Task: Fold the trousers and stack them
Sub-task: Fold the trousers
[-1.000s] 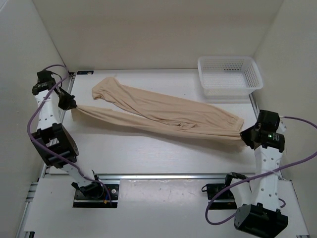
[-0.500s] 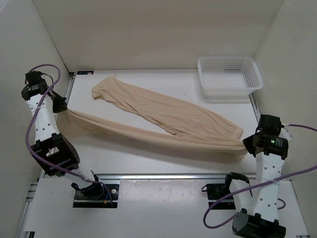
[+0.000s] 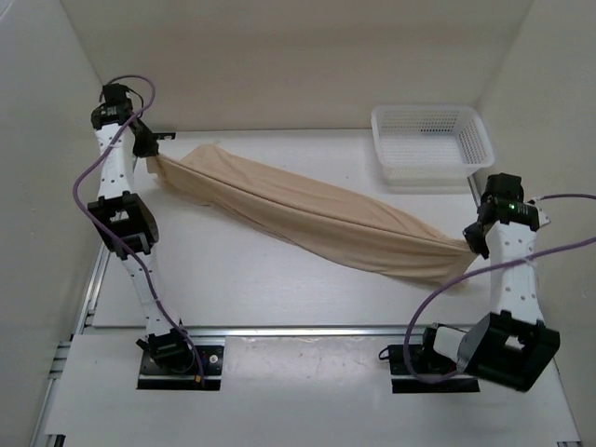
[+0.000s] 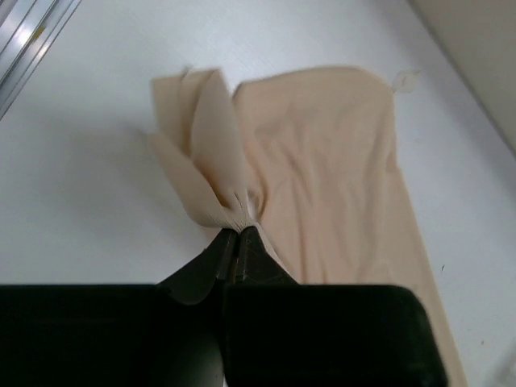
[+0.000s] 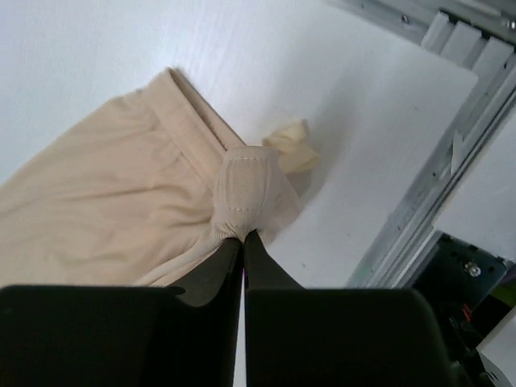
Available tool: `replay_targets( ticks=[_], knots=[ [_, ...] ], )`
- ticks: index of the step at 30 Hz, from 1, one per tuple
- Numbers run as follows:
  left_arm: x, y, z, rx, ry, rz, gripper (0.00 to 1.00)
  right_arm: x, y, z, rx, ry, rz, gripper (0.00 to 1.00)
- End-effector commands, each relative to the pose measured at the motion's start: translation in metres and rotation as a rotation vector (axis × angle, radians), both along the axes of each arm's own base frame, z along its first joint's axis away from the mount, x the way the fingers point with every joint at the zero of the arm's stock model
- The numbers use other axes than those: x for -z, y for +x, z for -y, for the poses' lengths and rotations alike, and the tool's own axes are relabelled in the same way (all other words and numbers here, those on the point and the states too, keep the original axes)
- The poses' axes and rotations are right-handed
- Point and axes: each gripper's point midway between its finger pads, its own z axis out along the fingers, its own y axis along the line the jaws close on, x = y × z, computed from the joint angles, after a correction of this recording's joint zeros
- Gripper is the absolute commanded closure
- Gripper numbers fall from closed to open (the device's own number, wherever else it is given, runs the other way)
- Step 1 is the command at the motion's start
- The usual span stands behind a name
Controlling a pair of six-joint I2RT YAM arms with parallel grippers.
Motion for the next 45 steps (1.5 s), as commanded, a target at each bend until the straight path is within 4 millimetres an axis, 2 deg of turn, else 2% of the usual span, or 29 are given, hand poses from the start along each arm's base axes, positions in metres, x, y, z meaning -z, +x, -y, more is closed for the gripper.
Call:
replay_targets(
  ticks=[1, 2, 3, 6, 9, 11, 14, 15, 16, 18, 20, 21, 22, 23, 25, 27, 28, 29, 30, 31, 32, 34, 36, 37, 39, 40, 41, 43, 45],
  knots=[
    [-0.02, 0.045, 0.002, -0.015, 0.036, 0.12, 0.89, -0.02, 0.045, 0.034, 0.064, -0.127, 0.067, 1.0],
    [-0.028, 0.055, 0.009, -0.002, 0.023, 0.163, 0.89, -0.02, 0.047, 0.037, 0.07, -0.137, 0.056, 1.0],
    [-0.018, 0.061, 0.008, -0.001, 0.022, 0.157, 0.89, -0.024, 0.055, 0.039, 0.071, -0.14, 0.071, 1.0],
    [-0.027, 0.087, 0.029, 0.036, 0.005, 0.249, 0.89, -0.015, 0.072, 0.049, 0.089, -0.156, 0.039, 1.0],
    [-0.028, 0.1, 0.036, 0.052, 0.01, 0.284, 0.89, -0.011, 0.08, 0.053, 0.101, -0.158, 0.021, 1.0],
    [-0.039, 0.113, 0.055, 0.098, -0.005, 0.341, 0.89, -0.002, 0.089, 0.057, 0.111, -0.159, -0.001, 1.0],
    [-0.036, 0.126, 0.065, 0.103, -0.046, 0.38, 0.89, 0.002, 0.096, 0.065, 0.133, -0.185, -0.017, 1.0],
    [-0.046, 0.132, 0.075, 0.127, -0.051, 0.422, 0.89, 0.005, 0.096, 0.067, 0.145, -0.192, -0.024, 1.0],
    [-0.037, 0.138, 0.075, 0.117, -0.062, 0.42, 0.89, 0.004, 0.099, 0.067, 0.146, -0.192, -0.022, 1.0],
    [-0.044, 0.146, 0.094, 0.147, -0.074, 0.459, 0.89, 0.01, 0.105, 0.069, 0.145, -0.19, -0.031, 1.0],
    [-0.034, 0.157, 0.102, 0.159, -0.091, 0.477, 0.89, 0.012, 0.116, 0.072, 0.145, -0.19, -0.029, 0.99],
    [-0.031, 0.16, 0.104, 0.154, -0.113, 0.482, 0.89, 0.017, 0.119, 0.071, 0.132, -0.183, -0.034, 0.91],
    [-0.029, 0.163, 0.104, 0.148, -0.119, 0.49, 0.65, 0.018, 0.125, 0.073, 0.132, -0.184, -0.028, 0.79],
    [-0.016, 0.166, 0.104, 0.147, -0.121, 0.473, 0.44, 0.024, 0.13, 0.073, 0.127, -0.172, -0.046, 0.48],
    [-0.017, 0.165, 0.102, 0.161, -0.143, 0.475, 0.0, 0.026, 0.133, 0.069, 0.125, -0.146, -0.044, 0.27],
    [-0.026, 0.159, 0.095, 0.158, -0.132, 0.473, 0.0, 0.021, 0.134, 0.065, 0.116, -0.126, -0.022, 0.17],
    [-0.019, 0.152, 0.085, 0.155, -0.119, 0.443, 0.0, 0.023, 0.132, 0.062, 0.112, -0.116, -0.023, 0.15],
    [-0.047, 0.143, 0.079, 0.157, -0.102, 0.475, 0.0, 0.018, 0.128, 0.058, 0.106, -0.103, -0.007, 0.14],
    [-0.053, 0.137, 0.072, 0.152, -0.091, 0.472, 0.0, 0.016, 0.124, 0.057, 0.097, -0.107, -0.006, 0.12],
    [-0.039, 0.126, 0.057, 0.133, -0.076, 0.422, 0.0, 0.009, 0.122, 0.053, 0.09, -0.095, 0.019, 0.12],
    [-0.066, 0.112, 0.051, 0.129, -0.06, 0.449, 0.0, 0.009, 0.119, 0.05, 0.071, -0.084, 0.019, 0.12],
    [-0.066, 0.094, 0.031, 0.112, -0.019, 0.418, 0.02, 0.016, 0.112, 0.033, 0.01, -0.015, 0.015, 0.12],
    [-0.051, 0.07, 0.027, 0.109, -0.005, 0.348, 0.19, 0.024, 0.097, 0.017, -0.037, 0.049, -0.01, 0.12],
    [-0.042, 0.06, 0.019, 0.103, 0.01, 0.308, 0.45, 0.023, 0.092, 0.011, -0.066, 0.067, -0.006, 0.12],
    [-0.006, 0.043, 0.019, 0.107, 0.007, 0.197, 0.5, 0.038, 0.079, -0.007, -0.117, 0.144, -0.032, 0.12],
    [0.007, 0.04, 0.021, 0.121, -0.008, 0.16, 0.33, 0.038, 0.072, -0.013, -0.127, 0.167, -0.03, 0.12],
    [0.033, 0.04, 0.024, 0.137, -0.029, 0.103, 0.24, 0.047, 0.063, -0.02, -0.144, 0.193, -0.053, 0.12],
    [0.061, 0.032, 0.025, 0.134, -0.057, 0.009, 0.12, 0.049, 0.053, -0.028, -0.165, 0.22, -0.058, 0.12],
    [0.073, 0.038, 0.032, 0.151, -0.073, -0.017, 0.0, 0.054, 0.047, -0.032, -0.168, 0.237, -0.07, 0.12]
  ],
)
